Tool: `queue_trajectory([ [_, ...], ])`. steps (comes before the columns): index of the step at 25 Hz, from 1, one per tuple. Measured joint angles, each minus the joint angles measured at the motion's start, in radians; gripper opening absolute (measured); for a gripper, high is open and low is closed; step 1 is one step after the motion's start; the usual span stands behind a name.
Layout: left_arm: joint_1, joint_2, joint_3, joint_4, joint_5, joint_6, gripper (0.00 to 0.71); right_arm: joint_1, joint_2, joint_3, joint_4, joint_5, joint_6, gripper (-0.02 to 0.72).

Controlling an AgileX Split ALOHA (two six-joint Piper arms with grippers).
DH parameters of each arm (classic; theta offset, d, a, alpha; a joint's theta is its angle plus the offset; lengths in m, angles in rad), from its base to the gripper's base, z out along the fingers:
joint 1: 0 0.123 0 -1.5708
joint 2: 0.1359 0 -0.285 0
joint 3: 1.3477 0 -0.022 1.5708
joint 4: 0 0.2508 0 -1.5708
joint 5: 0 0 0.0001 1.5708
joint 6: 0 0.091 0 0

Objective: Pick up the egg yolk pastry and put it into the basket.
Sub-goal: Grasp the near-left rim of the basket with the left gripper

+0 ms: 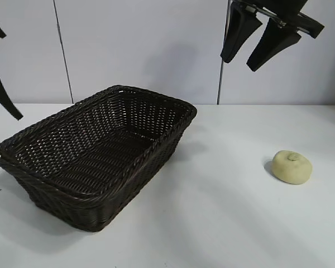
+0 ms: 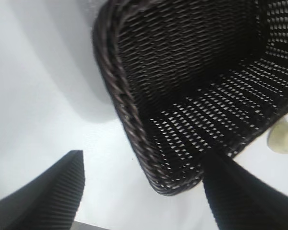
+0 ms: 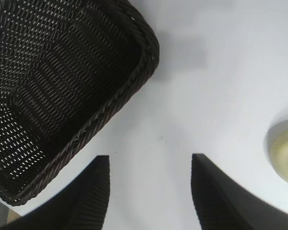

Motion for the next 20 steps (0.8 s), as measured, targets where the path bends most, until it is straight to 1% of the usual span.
queue_trajectory([
  [4,0.000,0.000,0.045,-0.002,-0.050,-0.040,0.507,0.000,0.000,0.000,0.000,-0.011,0.000,0.381],
  [8,0.000,0.000,0.056,-0.003,-0.086,-0.051,0.507,0.000,0.000,0.000,0.000,-0.013,0.000,0.381],
  [20,0.000,0.000,0.056,-0.003,-0.103,-0.054,0.507,0.000,0.000,0.000,0.000,-0.013,0.000,0.381],
])
